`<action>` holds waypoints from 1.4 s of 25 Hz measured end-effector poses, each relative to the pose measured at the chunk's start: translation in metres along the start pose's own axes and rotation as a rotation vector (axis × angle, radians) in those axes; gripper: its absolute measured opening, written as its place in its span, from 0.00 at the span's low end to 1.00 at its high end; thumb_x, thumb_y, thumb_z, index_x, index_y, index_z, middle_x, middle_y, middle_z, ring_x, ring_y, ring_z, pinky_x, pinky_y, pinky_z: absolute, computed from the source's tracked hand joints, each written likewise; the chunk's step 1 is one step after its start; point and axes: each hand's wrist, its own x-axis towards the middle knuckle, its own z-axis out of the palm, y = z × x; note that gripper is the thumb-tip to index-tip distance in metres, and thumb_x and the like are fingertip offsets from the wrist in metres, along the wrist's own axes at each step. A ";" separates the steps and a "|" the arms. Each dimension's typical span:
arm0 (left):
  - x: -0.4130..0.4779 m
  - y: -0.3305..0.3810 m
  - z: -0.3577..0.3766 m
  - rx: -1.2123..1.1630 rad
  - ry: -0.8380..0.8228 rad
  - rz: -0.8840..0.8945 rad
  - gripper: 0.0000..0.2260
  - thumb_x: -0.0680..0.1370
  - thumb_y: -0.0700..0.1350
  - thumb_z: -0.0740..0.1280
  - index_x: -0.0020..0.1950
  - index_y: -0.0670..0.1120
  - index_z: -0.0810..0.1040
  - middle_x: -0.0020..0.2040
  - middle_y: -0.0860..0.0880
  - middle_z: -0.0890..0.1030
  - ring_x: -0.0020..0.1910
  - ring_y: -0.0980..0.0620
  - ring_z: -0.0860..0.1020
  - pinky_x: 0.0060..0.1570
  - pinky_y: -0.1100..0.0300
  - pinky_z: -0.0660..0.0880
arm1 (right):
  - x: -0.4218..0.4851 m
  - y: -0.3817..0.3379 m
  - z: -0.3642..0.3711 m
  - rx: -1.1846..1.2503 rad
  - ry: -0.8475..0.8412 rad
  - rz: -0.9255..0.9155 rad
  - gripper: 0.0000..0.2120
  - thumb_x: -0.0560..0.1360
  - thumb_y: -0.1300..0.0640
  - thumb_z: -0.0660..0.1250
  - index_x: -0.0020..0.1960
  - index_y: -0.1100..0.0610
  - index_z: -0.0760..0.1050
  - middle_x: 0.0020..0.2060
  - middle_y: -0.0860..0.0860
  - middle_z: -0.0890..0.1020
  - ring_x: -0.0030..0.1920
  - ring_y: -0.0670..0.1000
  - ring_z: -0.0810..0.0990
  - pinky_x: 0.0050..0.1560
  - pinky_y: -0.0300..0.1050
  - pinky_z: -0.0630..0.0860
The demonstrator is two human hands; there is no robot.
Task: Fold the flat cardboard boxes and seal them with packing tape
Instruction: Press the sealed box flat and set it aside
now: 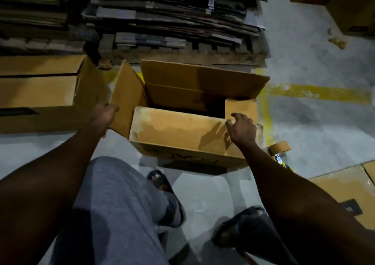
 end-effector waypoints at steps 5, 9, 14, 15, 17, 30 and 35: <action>-0.043 0.036 0.007 0.288 -0.108 0.160 0.26 0.72 0.58 0.65 0.65 0.46 0.72 0.56 0.39 0.79 0.53 0.36 0.78 0.53 0.45 0.77 | 0.021 -0.046 0.015 -0.237 -0.420 -0.224 0.29 0.82 0.38 0.48 0.79 0.47 0.51 0.79 0.53 0.56 0.77 0.62 0.53 0.71 0.70 0.49; -0.054 0.038 0.002 0.456 -0.115 0.319 0.25 0.71 0.52 0.59 0.66 0.47 0.71 0.53 0.36 0.80 0.53 0.34 0.78 0.53 0.45 0.77 | 0.031 -0.051 0.019 -0.238 -0.463 -0.208 0.28 0.82 0.38 0.49 0.79 0.48 0.52 0.77 0.53 0.61 0.77 0.62 0.56 0.71 0.71 0.50; -0.042 0.031 0.003 0.568 -0.139 0.358 0.11 0.75 0.45 0.62 0.57 0.49 0.70 0.47 0.38 0.80 0.45 0.36 0.79 0.47 0.46 0.78 | 0.034 -0.058 0.017 -0.182 -0.284 -0.206 0.19 0.83 0.43 0.52 0.64 0.52 0.70 0.60 0.56 0.77 0.60 0.60 0.75 0.59 0.60 0.71; -0.043 0.031 0.002 0.606 -0.133 0.354 0.14 0.75 0.44 0.62 0.60 0.48 0.69 0.48 0.37 0.80 0.47 0.35 0.79 0.48 0.46 0.78 | 0.028 -0.059 0.012 -0.156 -0.211 -0.203 0.17 0.83 0.44 0.52 0.60 0.52 0.73 0.55 0.56 0.79 0.56 0.59 0.76 0.55 0.57 0.74; -0.049 0.032 -0.003 0.657 -0.111 0.354 0.20 0.74 0.42 0.64 0.66 0.45 0.67 0.52 0.36 0.79 0.52 0.33 0.78 0.50 0.45 0.76 | 0.009 -0.059 0.002 -0.135 -0.118 -0.230 0.15 0.83 0.46 0.54 0.57 0.52 0.75 0.51 0.53 0.79 0.53 0.57 0.77 0.52 0.55 0.75; -0.080 0.038 -0.007 0.576 -0.252 0.167 0.26 0.76 0.53 0.66 0.68 0.43 0.62 0.62 0.35 0.74 0.58 0.34 0.74 0.58 0.40 0.74 | -0.085 -0.035 0.012 0.000 -0.223 -0.270 0.13 0.79 0.48 0.64 0.62 0.51 0.75 0.52 0.50 0.82 0.48 0.49 0.80 0.44 0.44 0.78; -0.065 0.073 0.000 0.419 -0.215 0.101 0.30 0.78 0.52 0.66 0.74 0.41 0.59 0.69 0.36 0.69 0.65 0.35 0.71 0.62 0.42 0.72 | -0.001 -0.057 0.019 -0.040 -0.097 -0.298 0.31 0.80 0.49 0.62 0.79 0.54 0.56 0.77 0.57 0.60 0.74 0.59 0.62 0.67 0.56 0.70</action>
